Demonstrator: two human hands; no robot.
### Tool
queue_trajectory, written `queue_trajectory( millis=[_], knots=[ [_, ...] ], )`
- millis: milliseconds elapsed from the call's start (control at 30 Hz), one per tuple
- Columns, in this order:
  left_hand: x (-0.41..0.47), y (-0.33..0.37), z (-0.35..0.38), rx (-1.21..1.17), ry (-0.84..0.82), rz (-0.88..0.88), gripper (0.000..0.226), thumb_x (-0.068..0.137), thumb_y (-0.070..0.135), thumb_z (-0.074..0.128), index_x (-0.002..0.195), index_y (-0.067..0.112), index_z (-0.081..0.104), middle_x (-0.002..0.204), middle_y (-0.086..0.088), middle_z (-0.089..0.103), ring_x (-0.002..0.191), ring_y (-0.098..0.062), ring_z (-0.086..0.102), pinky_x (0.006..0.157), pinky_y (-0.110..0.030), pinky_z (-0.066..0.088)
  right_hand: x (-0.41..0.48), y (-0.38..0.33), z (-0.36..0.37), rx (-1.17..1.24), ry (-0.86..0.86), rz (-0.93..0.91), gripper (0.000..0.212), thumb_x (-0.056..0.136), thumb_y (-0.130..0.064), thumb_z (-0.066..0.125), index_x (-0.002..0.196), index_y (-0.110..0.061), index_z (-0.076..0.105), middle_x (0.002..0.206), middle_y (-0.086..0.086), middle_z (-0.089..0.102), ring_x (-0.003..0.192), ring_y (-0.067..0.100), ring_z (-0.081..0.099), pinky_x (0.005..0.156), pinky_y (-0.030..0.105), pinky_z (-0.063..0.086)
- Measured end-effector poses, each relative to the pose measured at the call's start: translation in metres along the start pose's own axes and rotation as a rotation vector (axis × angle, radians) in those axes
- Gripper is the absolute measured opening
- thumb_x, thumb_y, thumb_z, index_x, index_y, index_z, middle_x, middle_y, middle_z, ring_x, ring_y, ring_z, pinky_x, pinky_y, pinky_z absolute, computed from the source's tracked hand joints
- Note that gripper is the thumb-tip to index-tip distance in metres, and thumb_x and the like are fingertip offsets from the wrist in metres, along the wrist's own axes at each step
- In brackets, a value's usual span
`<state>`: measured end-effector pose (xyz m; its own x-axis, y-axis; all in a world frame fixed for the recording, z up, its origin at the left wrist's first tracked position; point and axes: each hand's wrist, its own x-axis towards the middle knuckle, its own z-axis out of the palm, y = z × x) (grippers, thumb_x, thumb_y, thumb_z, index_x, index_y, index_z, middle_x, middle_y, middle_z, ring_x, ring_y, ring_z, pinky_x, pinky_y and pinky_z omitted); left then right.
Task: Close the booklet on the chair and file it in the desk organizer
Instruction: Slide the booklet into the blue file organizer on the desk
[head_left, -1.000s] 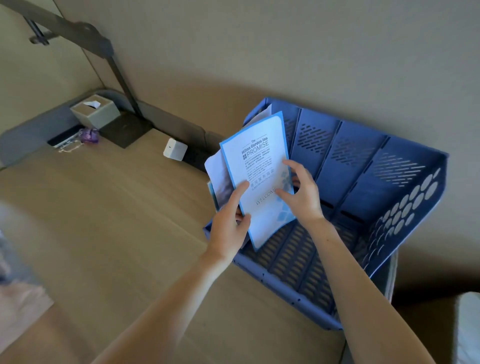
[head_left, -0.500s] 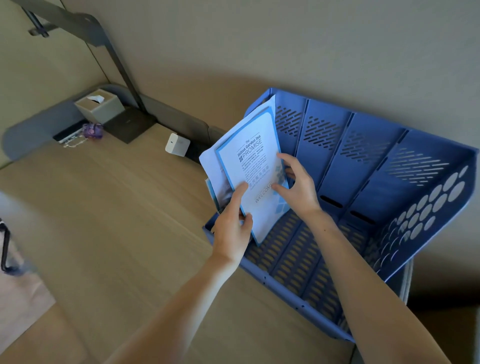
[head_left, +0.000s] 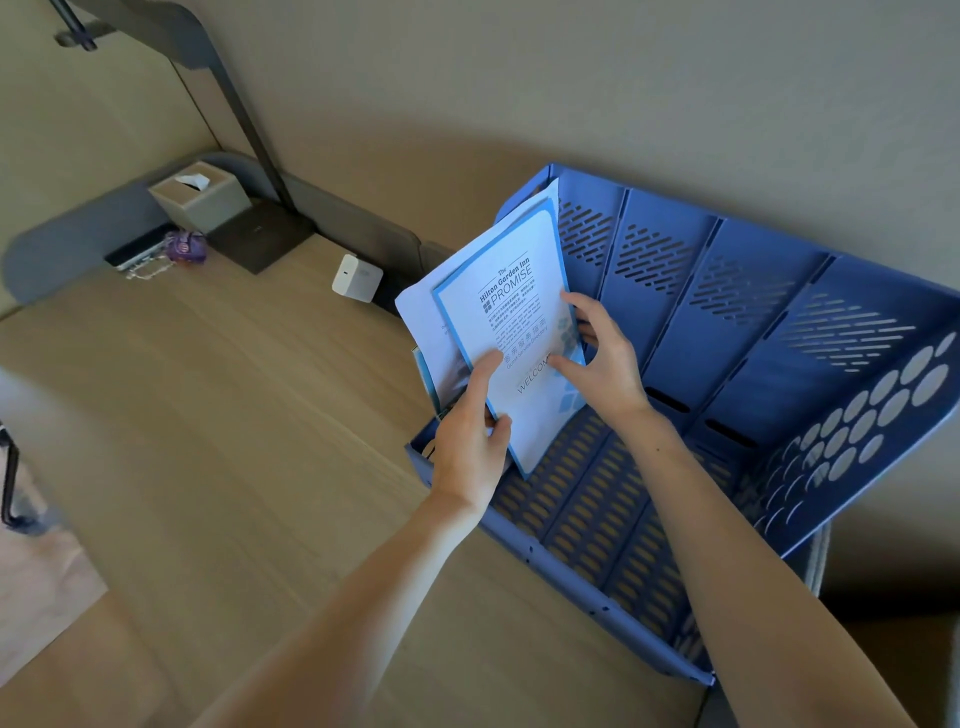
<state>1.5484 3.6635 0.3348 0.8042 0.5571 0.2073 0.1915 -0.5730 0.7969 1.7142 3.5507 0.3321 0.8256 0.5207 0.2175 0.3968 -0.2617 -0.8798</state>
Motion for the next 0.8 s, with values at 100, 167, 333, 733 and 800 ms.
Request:
queue_trajectory(
  millis=[100,167,333,733,800],
  knots=[
    [0.0008,-0.0015,0.0011,-0.008,0.007,0.003,0.077,0.089,-0.001,0.062,0.134,0.051,0.029,0.111,-0.014,0.065,0.069,-0.005,0.055,0.065,-0.002,0.043,-0.0001,0.0011,0.0001,-0.007,-0.014,0.015,0.083,0.077,-0.006,0.080,0.137,-0.049,0.042,0.140,-0.012,0.051,0.127,0.007,0.049,0.110,0.035,0.043],
    [0.0008,-0.0027,0.0007,-0.015,0.003,0.009,0.078,0.089,-0.002,0.061,0.134,0.052,0.028,0.112,-0.013,0.064,0.072,0.003,0.056,0.065,-0.002,0.043,-0.0003,0.0005,0.0016,-0.012,-0.020,0.018,0.083,0.078,-0.006,0.080,0.138,-0.050,0.041,0.141,-0.013,0.050,0.129,0.008,0.048,0.111,0.037,0.043],
    [0.0002,-0.0027,-0.0003,-0.049,-0.002,-0.001,0.076,0.090,-0.001,0.061,0.134,0.052,0.029,0.111,-0.011,0.062,0.073,0.007,0.056,0.067,-0.004,0.046,0.0004,-0.0001,0.0027,-0.031,-0.025,0.032,0.083,0.079,-0.008,0.079,0.139,-0.051,0.040,0.140,-0.011,0.052,0.129,0.009,0.048,0.111,0.037,0.043],
    [-0.0018,-0.0036,-0.0031,-0.073,0.006,0.035,0.073,0.088,-0.004,0.059,0.137,0.044,0.033,0.125,0.004,0.053,0.073,-0.004,0.058,0.066,-0.003,0.043,-0.0037,0.0002,0.0034,-0.062,-0.026,0.035,0.083,0.078,-0.014,0.081,0.140,-0.051,0.040,0.137,-0.010,0.053,0.125,0.006,0.049,0.107,0.029,0.044],
    [-0.0021,-0.0022,-0.0041,-0.103,-0.004,0.035,0.074,0.088,-0.001,0.060,0.135,0.047,0.031,0.127,0.015,0.045,0.076,-0.010,0.061,0.067,-0.005,0.045,-0.0037,-0.0006,0.0038,-0.066,-0.023,0.040,0.083,0.078,-0.015,0.080,0.140,-0.052,0.039,0.137,-0.011,0.053,0.124,0.004,0.049,0.106,0.027,0.044]
  ],
)
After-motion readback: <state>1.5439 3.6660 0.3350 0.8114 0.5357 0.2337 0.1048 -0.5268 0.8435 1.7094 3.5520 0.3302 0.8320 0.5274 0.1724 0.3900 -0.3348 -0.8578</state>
